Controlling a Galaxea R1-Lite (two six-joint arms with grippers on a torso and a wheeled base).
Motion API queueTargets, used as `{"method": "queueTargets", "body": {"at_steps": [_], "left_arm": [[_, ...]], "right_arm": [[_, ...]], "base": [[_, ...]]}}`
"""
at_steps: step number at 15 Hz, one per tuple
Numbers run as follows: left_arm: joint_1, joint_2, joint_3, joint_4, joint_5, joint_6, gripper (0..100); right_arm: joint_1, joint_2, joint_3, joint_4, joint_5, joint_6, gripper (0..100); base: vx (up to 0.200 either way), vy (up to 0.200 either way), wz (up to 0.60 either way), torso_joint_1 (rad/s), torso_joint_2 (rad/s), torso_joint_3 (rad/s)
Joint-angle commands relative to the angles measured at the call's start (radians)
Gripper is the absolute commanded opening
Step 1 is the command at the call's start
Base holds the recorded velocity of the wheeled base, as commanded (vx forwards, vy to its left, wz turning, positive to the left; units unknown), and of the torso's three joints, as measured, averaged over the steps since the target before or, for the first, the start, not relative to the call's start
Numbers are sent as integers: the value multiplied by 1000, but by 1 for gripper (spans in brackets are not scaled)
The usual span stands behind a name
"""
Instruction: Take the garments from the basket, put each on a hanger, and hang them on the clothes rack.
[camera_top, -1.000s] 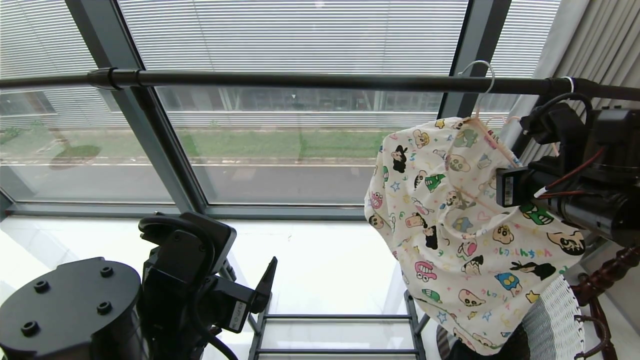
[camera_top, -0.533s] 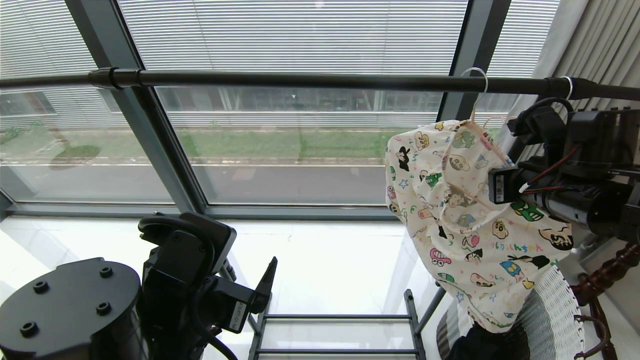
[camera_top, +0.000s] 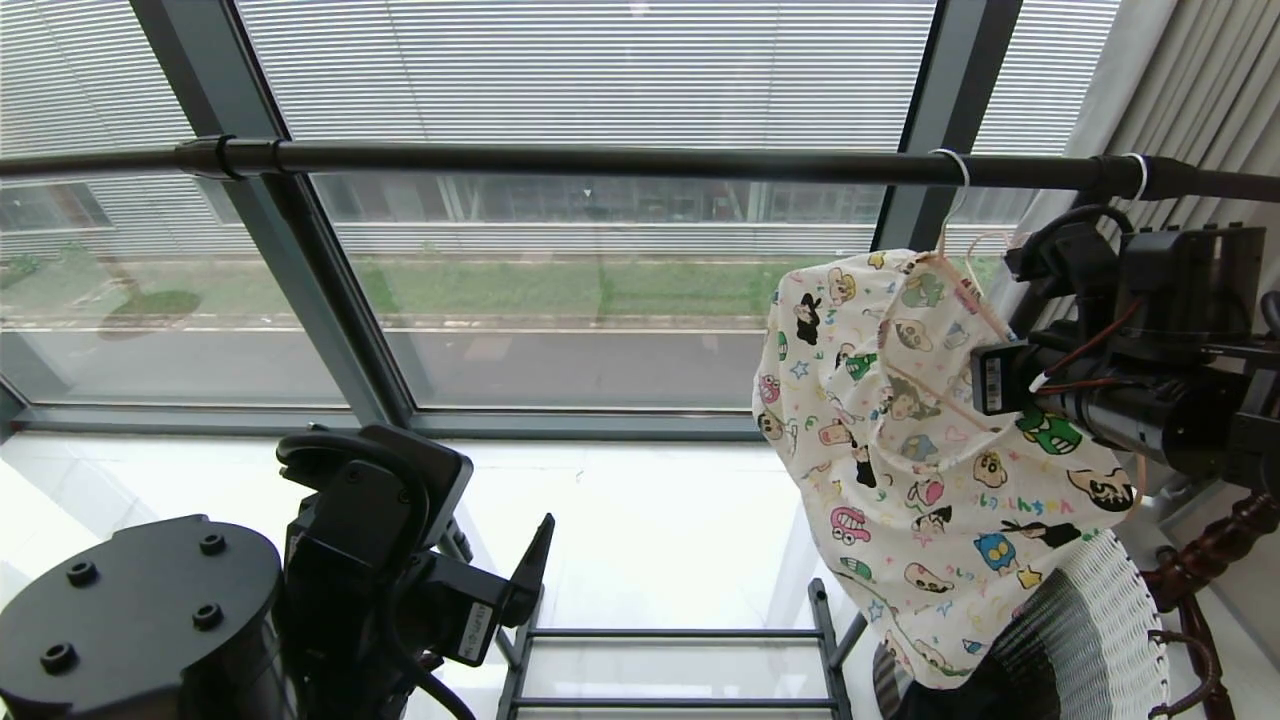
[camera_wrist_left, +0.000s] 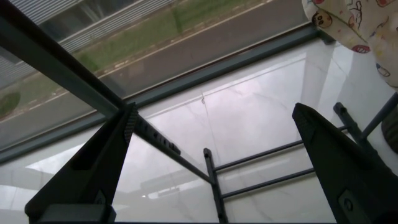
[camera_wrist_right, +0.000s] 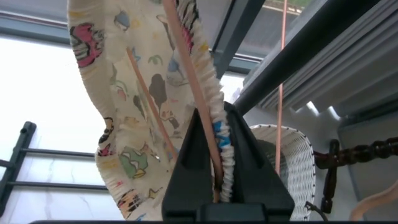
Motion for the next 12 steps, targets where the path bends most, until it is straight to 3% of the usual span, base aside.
{"method": "queueTargets", "body": {"at_steps": [1,3,5,7,8,12], "left_arm": [[0,-1,3,-1,1,0,100],[1,-8,47,-1,4,3,100],[1,-24,84,-1,5,3,100],[26,-44,87,-1,7,8,100],[47,-48,87,-1,7,8,100],[110,-74,87,1,7,8,100]], "right_arm": [[1,-37,12,1,0,0,100],[7,-108,10,58,-2,-6,100],[8,-240,10,239,-2,-21,100],[7,-358,10,343,1,-23,100],[7,-390,9,351,1,-28,100],[-41,-459,39,354,-14,-81,100]], "base": [[0,0,0,0,0,0],[0,0,0,0,0,0],[0,0,0,0,0,0],[0,0,0,0,0,0],[0,0,0,0,0,0],[-200,0,0,8,-1,5]]}}
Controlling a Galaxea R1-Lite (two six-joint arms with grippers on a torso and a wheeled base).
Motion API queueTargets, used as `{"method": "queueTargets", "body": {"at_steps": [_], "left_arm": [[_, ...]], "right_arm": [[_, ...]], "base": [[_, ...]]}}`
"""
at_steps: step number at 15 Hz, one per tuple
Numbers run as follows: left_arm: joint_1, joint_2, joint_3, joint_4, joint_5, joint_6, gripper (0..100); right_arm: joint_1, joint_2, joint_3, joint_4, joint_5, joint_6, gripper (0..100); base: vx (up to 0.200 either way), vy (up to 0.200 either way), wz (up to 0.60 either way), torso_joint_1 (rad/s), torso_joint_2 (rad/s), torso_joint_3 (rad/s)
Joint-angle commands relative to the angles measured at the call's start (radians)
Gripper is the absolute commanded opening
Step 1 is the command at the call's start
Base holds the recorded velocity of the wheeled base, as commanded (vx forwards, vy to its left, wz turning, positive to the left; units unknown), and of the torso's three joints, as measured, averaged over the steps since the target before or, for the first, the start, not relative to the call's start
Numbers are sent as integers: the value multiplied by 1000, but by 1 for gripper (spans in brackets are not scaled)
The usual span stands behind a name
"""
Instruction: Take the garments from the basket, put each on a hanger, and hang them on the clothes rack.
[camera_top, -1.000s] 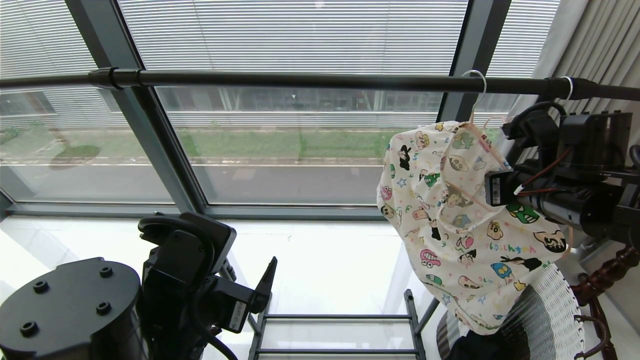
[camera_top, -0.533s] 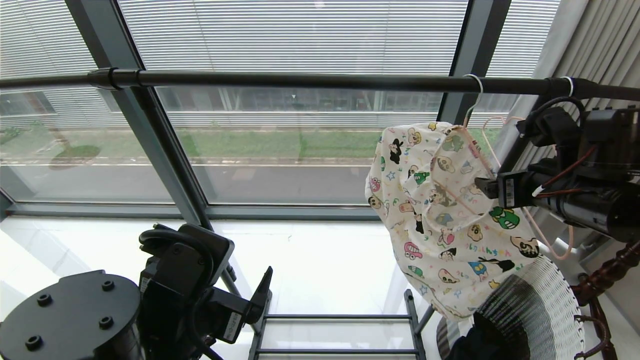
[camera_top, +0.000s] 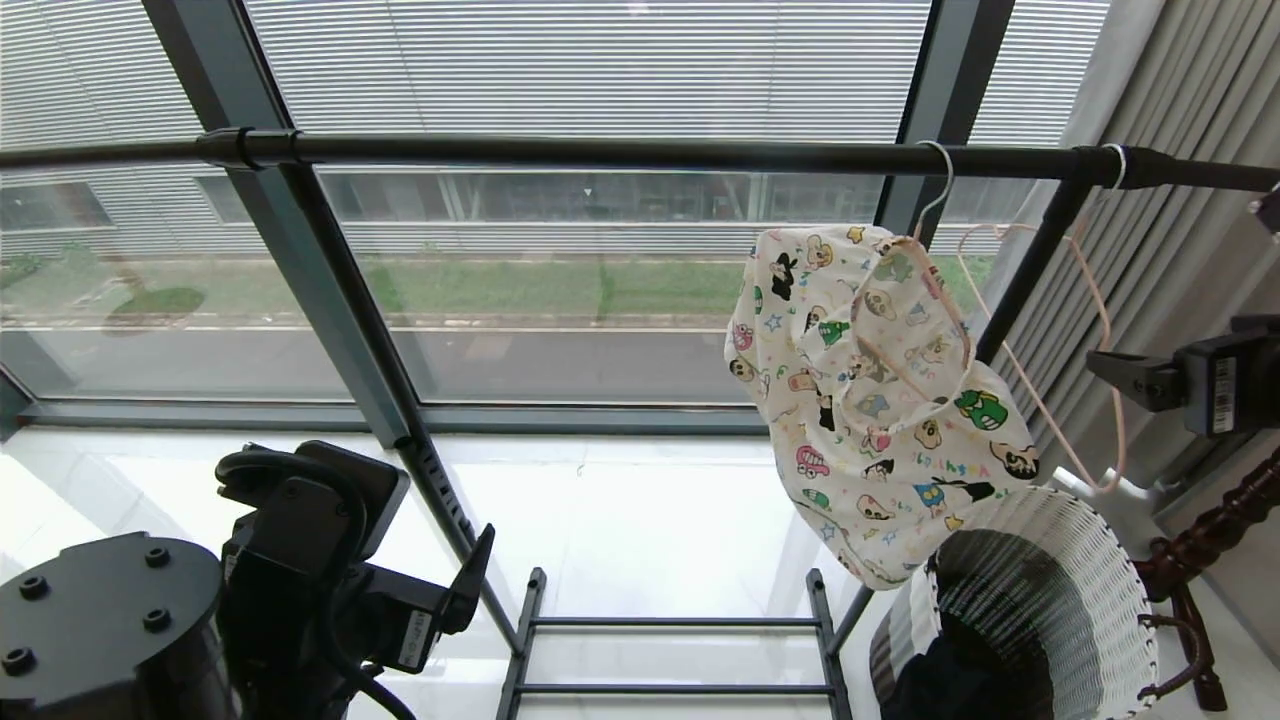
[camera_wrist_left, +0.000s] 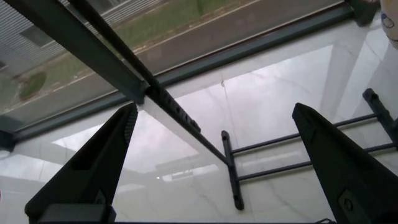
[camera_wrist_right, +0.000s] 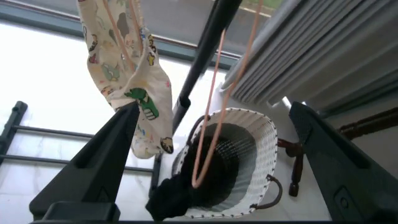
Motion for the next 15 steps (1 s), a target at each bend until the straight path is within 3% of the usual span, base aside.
{"method": "queueTargets", "body": {"at_steps": [1,3,5,8,15], "left_arm": [[38,-26,3,1,1,0,100],[126,-46,1,1,-3,0,100],[186,-77,3,1,-6,-2,100],[253,-106,31,-1,-4,-2,100],[291,-193,101,1,-6,5,100]], "right_arm": [[-56,-66,23,-2,-5,-20,100],[-139,-87,45,-2,-5,-28,100],[-194,-119,86,-2,-5,-32,100],[-214,-176,175,-2,-5,-32,100],[-246,-194,238,-2,-4,-32,100]], "base": [[-200,0,0,-12,-7,7],[-200,0,0,-5,2,0],[0,0,0,-47,106,62],[0,0,0,-201,430,245],[0,0,0,-219,509,279]]}}
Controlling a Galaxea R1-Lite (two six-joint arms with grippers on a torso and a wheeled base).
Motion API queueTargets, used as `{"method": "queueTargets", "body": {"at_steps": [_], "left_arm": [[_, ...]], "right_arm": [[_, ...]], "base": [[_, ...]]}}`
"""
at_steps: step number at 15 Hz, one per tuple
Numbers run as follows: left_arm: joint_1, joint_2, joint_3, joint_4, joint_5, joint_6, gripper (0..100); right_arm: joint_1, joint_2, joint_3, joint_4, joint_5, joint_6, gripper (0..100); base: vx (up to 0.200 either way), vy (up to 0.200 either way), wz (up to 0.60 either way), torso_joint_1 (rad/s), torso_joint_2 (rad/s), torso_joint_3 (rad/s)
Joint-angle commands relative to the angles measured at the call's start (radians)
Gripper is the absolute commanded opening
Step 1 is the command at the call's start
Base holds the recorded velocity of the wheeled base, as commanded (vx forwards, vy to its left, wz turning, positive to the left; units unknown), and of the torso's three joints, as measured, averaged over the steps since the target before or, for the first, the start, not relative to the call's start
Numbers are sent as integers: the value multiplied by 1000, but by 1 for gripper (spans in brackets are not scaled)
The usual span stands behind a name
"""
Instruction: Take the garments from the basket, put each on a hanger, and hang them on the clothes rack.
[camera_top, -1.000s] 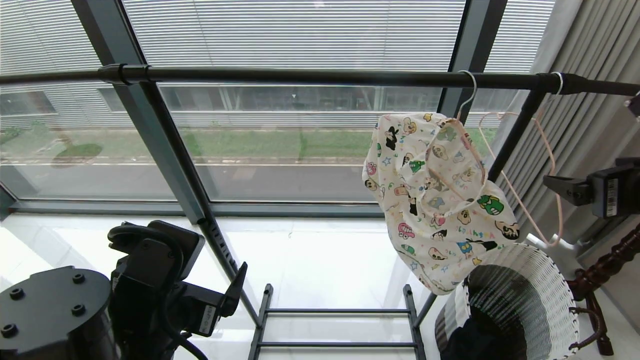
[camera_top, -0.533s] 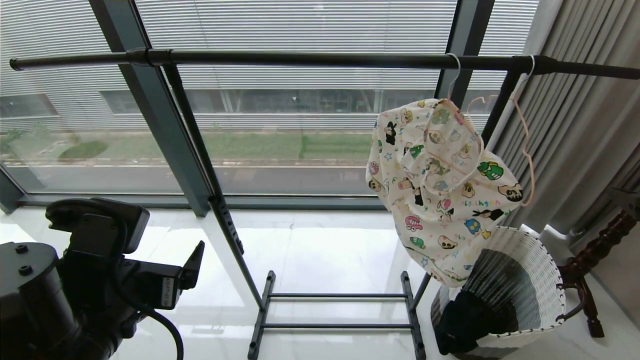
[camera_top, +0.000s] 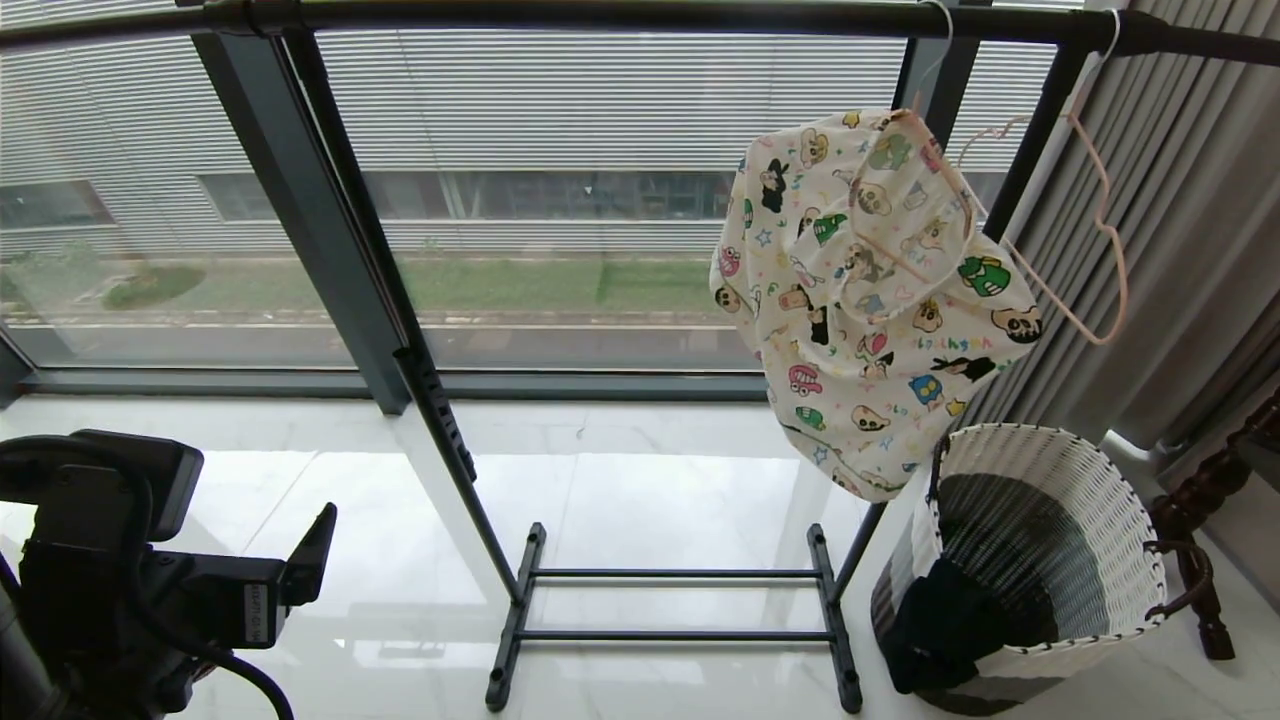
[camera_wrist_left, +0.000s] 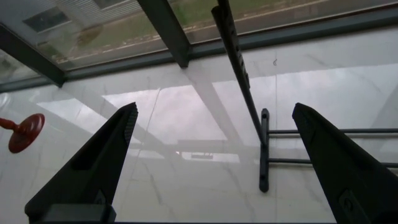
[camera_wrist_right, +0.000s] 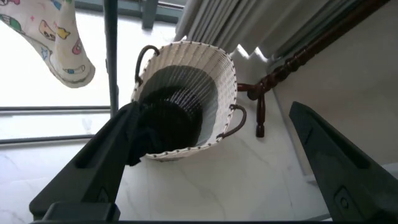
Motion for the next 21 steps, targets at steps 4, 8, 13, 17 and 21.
{"method": "queueTargets", "body": {"at_steps": [4,8,13,17,21], "left_arm": [[33,-19,-20,0,0,11,100],[61,-16,-22,0,0,17,100],[61,-10,-20,0,0,17,100],[61,-10,-17,0,-14,17,100],[61,-18,-17,0,-98,19,100]], "right_arm": [[-1,-6,54,-2,0,-2,100],[-1,-9,75,-3,-3,-39,100],[-1,-15,170,-8,-9,-102,100],[-1,-15,195,-8,-9,-103,100],[0,-20,233,-8,-5,-148,100]], "base": [[0,0,0,-206,487,290],[0,0,0,-184,470,289],[0,0,0,-160,461,304],[0,0,0,-109,398,293],[50,0,0,-21,74,60]]}}
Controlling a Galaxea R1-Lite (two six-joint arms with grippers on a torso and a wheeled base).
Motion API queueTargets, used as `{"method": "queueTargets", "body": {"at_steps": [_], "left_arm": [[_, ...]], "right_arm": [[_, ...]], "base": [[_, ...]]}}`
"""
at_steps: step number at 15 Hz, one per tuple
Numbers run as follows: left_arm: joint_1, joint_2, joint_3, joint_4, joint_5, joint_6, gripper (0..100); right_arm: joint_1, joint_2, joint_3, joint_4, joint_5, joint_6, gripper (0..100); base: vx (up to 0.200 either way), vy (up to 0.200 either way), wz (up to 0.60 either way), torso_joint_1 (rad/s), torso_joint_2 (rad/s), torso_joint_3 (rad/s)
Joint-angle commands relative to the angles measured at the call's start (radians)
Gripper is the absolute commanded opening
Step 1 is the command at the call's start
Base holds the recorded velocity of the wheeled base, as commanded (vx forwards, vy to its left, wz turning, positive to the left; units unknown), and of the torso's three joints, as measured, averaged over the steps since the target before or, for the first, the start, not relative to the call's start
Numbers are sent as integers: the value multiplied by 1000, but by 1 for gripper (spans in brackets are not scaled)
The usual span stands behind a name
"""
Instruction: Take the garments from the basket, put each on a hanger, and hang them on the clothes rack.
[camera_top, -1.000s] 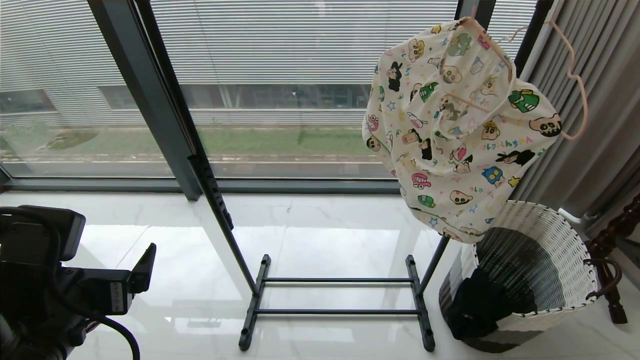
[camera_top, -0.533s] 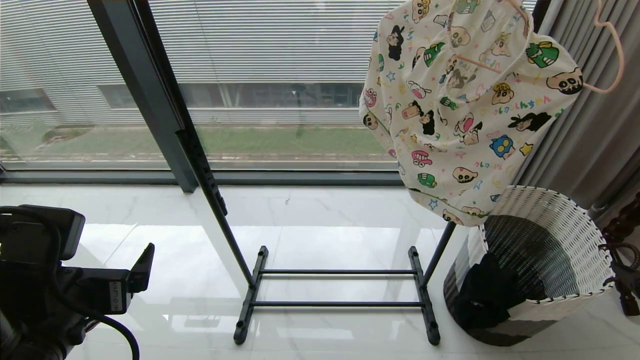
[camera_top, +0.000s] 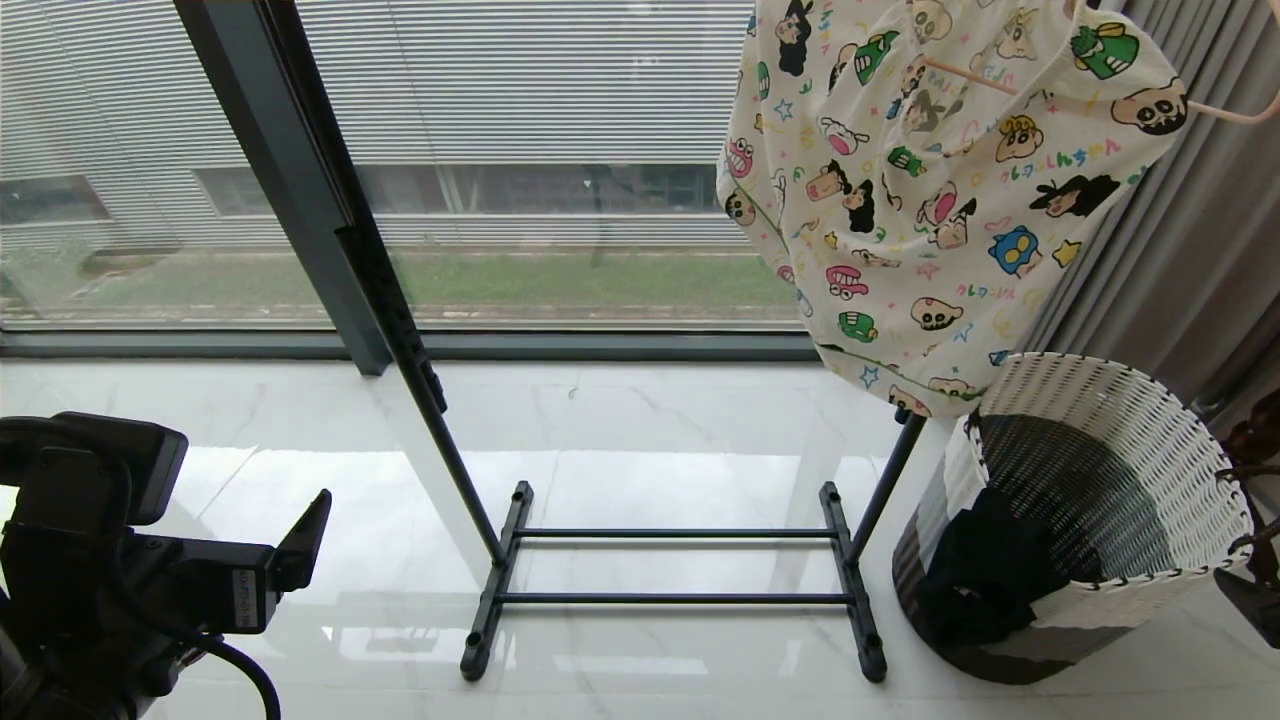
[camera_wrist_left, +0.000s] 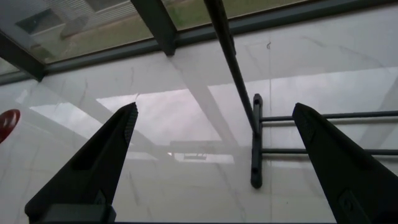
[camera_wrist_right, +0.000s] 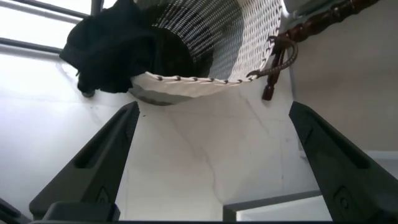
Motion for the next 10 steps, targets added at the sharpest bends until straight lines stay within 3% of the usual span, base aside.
{"method": "queueTargets", "body": {"at_steps": [1,3,5,8,10], "left_arm": [[0,-3,-2,0,-20,7,100],[-1,-3,-2,0,-21,20,100],[-1,-3,0,0,-21,20,100],[-1,-6,0,0,-21,20,100],[-1,-6,-2,0,-21,20,100]], "right_arm": [[5,1,26,0,7,-24,100],[21,1,43,0,41,-36,100],[59,1,69,0,122,-81,100],[67,14,147,2,191,-254,100],[68,91,192,-11,191,-288,100]], "base": [[200,0,0,-7,17,22],[200,0,0,-5,7,10],[200,0,0,5,5,-2],[0,0,0,0,0,0],[0,0,0,0,0,0]]}}
